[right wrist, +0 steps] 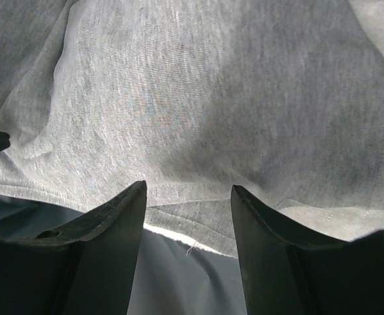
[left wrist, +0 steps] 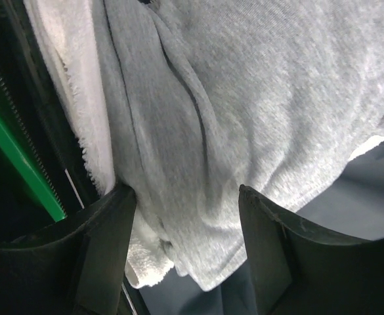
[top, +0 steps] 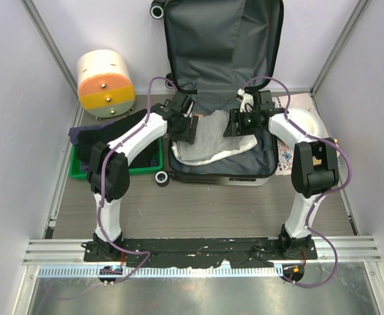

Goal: Open, take out, and arrange the luggage

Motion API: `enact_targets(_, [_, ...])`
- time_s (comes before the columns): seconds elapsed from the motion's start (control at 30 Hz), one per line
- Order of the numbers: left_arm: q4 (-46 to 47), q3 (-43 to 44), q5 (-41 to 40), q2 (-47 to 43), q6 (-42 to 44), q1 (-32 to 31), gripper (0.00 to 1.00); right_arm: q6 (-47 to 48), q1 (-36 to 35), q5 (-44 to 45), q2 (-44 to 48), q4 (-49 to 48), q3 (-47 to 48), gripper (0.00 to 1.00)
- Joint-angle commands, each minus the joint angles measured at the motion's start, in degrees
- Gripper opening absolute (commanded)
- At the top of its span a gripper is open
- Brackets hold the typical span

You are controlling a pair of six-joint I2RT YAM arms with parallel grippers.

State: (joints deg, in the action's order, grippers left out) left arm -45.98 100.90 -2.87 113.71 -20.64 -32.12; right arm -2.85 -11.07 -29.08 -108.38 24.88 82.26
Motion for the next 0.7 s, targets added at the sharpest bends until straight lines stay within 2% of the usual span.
enact_targets(0.0, [2.74,-0.01,-1.08,2.04,-0.54,0.39,0.62,0.39,0.35,-0.80,1.85,-1.16,0.80,0.59])
enact_targets(0.03, [2.91,0.34,-0.91,1.69,-0.45,0.39,0.47,0.91,0.43,-1.41,2.12,-0.72,0.89,0.59])
enact_targets(0.1, [4.57,0.52,0.23,0.21,0.25,0.30,0.35,1.18,0.35,-1.94,2.90,-0.63,0.71,0.59])
enact_targets(0.13, [5.54,0.18,0.59,-2.07,0.43,0.30,0.23,1.36,0.43,-2.38,3.17,-0.45,0.71,0.59])
enact_targets(0.2, [7.21,0.17,0.76,-4.19,1.57,0.04,0.11,1.36,0.35,-2.56,3.35,-0.19,0.62,0.59])
enact_targets(0.23, [7.22,0.69,0.59,-5.50,2.01,-0.05,0.00,1.45,0.35,-2.65,3.61,-0.19,0.71,0.60])
enact_targets(0.43, [-0.95,7.55,0.76,-7.54,2.71,1.53,0.00,0.66,0.35,-3.52,4.05,-0.19,1.33,0.60])
enact_targets(0.67, [-6.58,6.07,1.55,-10.35,8.60,3.11,0.01,-0.14,0.26,-4.32,4.49,-0.27,1.59,0.63])
